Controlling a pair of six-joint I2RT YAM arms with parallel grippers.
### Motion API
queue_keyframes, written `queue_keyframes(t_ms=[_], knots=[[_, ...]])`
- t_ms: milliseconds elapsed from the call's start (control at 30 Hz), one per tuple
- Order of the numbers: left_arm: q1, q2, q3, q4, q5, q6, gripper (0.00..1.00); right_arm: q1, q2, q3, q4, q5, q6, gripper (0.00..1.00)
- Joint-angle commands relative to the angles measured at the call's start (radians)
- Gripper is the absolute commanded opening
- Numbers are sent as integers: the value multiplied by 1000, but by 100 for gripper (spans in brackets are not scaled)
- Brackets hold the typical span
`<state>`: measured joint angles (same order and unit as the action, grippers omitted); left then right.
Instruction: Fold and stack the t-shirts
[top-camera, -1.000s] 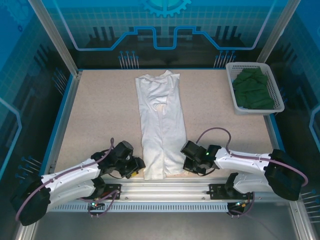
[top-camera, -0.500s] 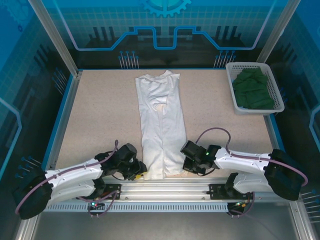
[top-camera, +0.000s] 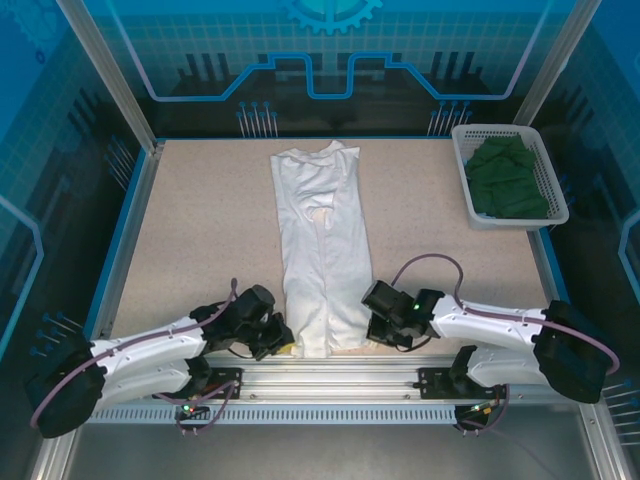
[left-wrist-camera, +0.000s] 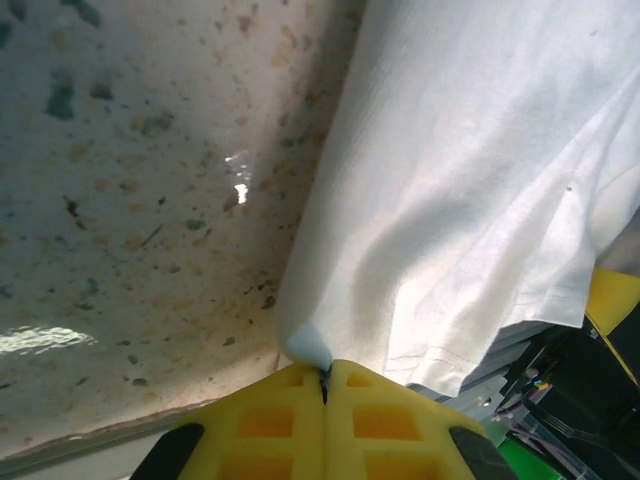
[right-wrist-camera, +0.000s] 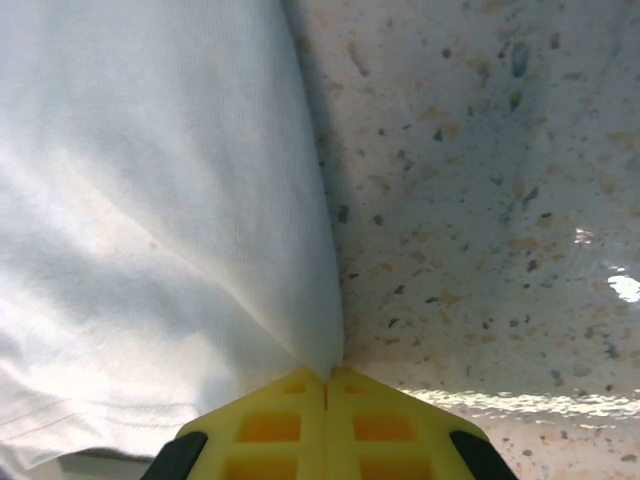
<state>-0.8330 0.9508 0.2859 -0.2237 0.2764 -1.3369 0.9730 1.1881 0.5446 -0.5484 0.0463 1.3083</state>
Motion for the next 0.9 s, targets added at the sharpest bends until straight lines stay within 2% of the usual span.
queue_keyframes(t_ms=[0,167,333,433,600,867], knots=[[35,-48,64,-73,-32,21,0,-30,-42,66,-60,20,-49,0],[192,-80,156,-135,0,85,0,-129,-49,161,-78,-3,-134,0],[383,-5,287,-158,36,168,0,-256,25,314,-95,-46,-245,0],[475,108,362,-139,64,216,0,-330,124,435,-106,-70,-312,0],[581,346,484,-65,114,263,0,-445,337,621,-108,-141,-389,0],[655,663,689,20,169,278,0,-564,694,913,-119,-268,-429,0]])
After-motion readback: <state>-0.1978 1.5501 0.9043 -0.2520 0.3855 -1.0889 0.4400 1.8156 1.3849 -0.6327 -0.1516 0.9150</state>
